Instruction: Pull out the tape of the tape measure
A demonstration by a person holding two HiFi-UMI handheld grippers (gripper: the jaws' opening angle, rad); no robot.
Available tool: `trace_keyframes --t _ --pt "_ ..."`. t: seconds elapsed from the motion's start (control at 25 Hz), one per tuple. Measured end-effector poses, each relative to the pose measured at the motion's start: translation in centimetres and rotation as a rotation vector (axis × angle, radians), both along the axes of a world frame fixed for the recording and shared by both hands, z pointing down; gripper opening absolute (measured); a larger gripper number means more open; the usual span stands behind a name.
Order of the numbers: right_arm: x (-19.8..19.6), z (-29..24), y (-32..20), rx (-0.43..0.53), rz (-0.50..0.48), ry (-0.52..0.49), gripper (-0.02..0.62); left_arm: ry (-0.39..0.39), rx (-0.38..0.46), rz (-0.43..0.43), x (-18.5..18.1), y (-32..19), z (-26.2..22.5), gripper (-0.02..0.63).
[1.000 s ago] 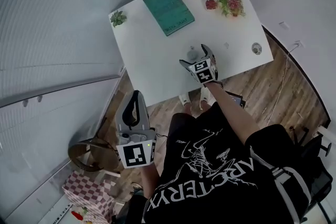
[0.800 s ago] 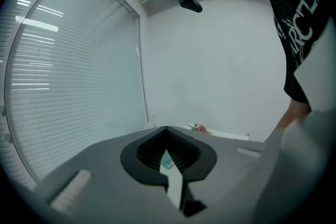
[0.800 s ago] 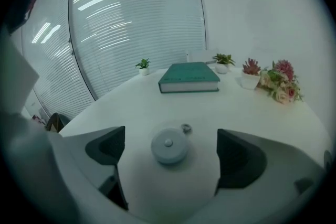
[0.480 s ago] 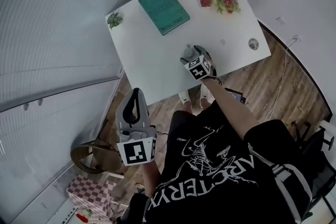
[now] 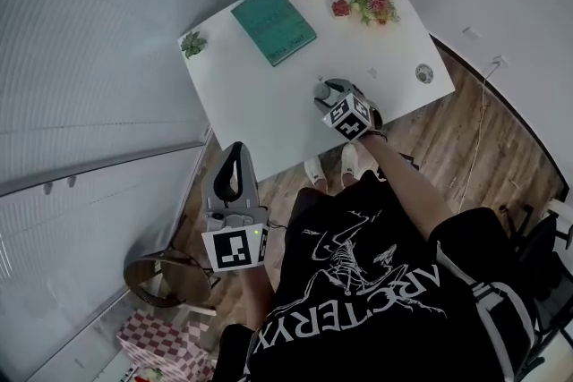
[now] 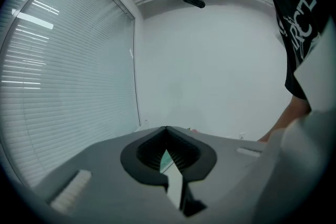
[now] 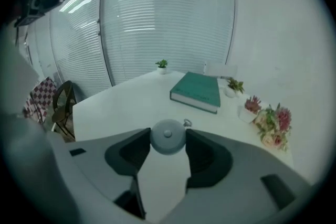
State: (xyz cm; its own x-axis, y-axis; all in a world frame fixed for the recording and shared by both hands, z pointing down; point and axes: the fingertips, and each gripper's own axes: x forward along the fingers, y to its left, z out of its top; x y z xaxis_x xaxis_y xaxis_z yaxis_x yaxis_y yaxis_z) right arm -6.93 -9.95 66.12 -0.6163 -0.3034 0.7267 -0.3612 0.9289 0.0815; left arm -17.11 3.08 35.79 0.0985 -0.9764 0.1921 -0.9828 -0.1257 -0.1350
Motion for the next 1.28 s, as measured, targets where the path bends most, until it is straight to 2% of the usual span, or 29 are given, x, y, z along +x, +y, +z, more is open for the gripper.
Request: trace_keyframes --t 0.12,0.28,0.4,0.52,0.68,0.8,0.84,1.04,1.08,1.16,1.28 --pt "0.1 -4.4 0.2 0.098 -0.114 -0.027 0.216 0.033 -0.034 0.033 0.6 -1.0 0.9 0.012" --pt "1.1 -11.3 1.7 0.251 -0.336 -0.044 0.216 0.107 -0.081 0.105 1.5 -2.8 2.1 0.012" --pt "3.0 -16.5 3.4 0.35 -0.49 -0.036 0.216 0.162 -0.097 0.2 3.1 -4.3 2.6 0.012" --pt "4.4 -20.5 5.1 0.461 -0.634 0.022 0.216 0.248 -0.116 0.351 5.8 -5.5 2.6 0.012" --pt "5.7 -25.6 6.0 0.586 -0.73 0.082 0.216 0.406 -0.091 0.521 8.9 -6.4 0.3 0.014" --pt "6.0 -28.9 5.9 0.655 -0.755 0.088 0.216 0.448 -0.063 0.601 10.2 -7.0 -1.5 0.026" --pt "6.0 -29.6 5.9 0.675 -0.762 0.093 0.216 0.462 -0.055 0.623 10.5 -7.2 -2.0 0.067" --pt "6.0 -32.7 6.5 0.77 -0.813 0.126 0.216 0.553 0.049 0.725 11.6 -7.2 -5.3 0.423" --pt "5.9 -33.2 6.7 0.786 -0.825 0.131 0.216 0.565 0.053 0.743 11.9 -7.1 -5.8 0.473" --pt "5.6 -34.1 7.1 0.811 -0.845 0.131 0.218 0.585 0.05 0.762 12.3 -7.1 -6.5 0.531" --pt "5.3 -35.0 7.5 0.827 -0.867 0.116 0.216 0.626 0.048 0.769 12.6 -7.5 -7.3 0.541"
